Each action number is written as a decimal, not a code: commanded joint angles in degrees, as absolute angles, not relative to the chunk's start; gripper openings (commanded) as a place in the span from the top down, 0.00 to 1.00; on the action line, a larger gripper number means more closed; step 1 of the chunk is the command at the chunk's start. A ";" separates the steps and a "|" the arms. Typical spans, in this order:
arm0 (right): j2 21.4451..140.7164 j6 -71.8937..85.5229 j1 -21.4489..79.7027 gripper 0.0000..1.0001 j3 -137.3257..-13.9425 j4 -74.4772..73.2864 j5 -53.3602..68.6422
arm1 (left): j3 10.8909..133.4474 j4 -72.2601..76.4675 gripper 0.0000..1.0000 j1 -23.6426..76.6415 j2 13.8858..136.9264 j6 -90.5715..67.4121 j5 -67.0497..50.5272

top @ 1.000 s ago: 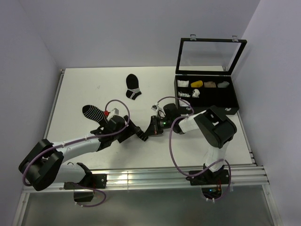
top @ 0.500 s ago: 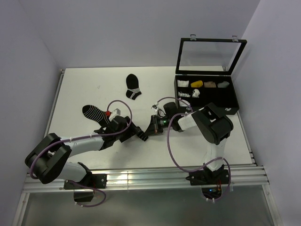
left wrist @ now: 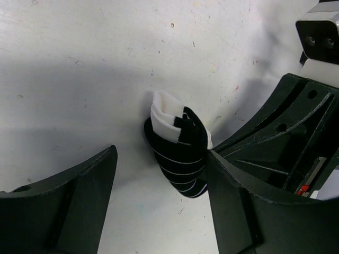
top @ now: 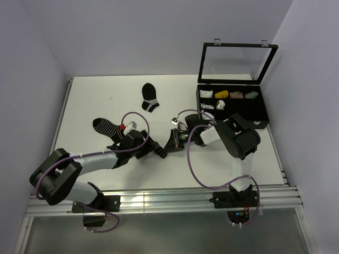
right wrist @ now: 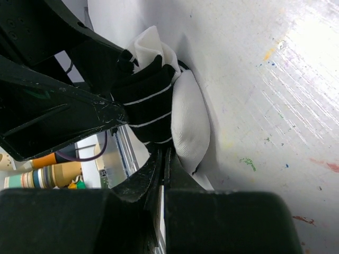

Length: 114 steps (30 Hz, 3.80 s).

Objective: Roll the socks
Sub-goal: Roll the sock at the center of the board, then pick up the sock at the center of the board.

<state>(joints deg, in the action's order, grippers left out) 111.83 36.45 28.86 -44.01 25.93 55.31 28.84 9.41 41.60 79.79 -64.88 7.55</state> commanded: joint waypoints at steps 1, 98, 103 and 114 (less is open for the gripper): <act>115.58 32.17 28.04 1.00 -43.24 17.41 45.36 | 29.79 11.43 0.28 41.66 80.77 -63.28 7.91; 89.11 5.19 57.30 0.33 -44.38 11.16 -10.81 | 46.14 -11.07 0.99 40.52 94.31 -60.12 5.98; 93.25 3.78 60.81 0.33 -46.84 10.37 -13.88 | 46.67 -11.69 0.99 40.52 94.57 -60.03 5.71; 99.22 2.99 64.51 0.34 -47.90 13.36 -18.90 | 47.46 -11.60 0.99 40.52 95.98 -60.47 3.61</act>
<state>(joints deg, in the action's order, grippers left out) 97.41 6.37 62.15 -45.45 11.07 -18.83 46.83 -6.57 39.40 93.82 -62.43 4.16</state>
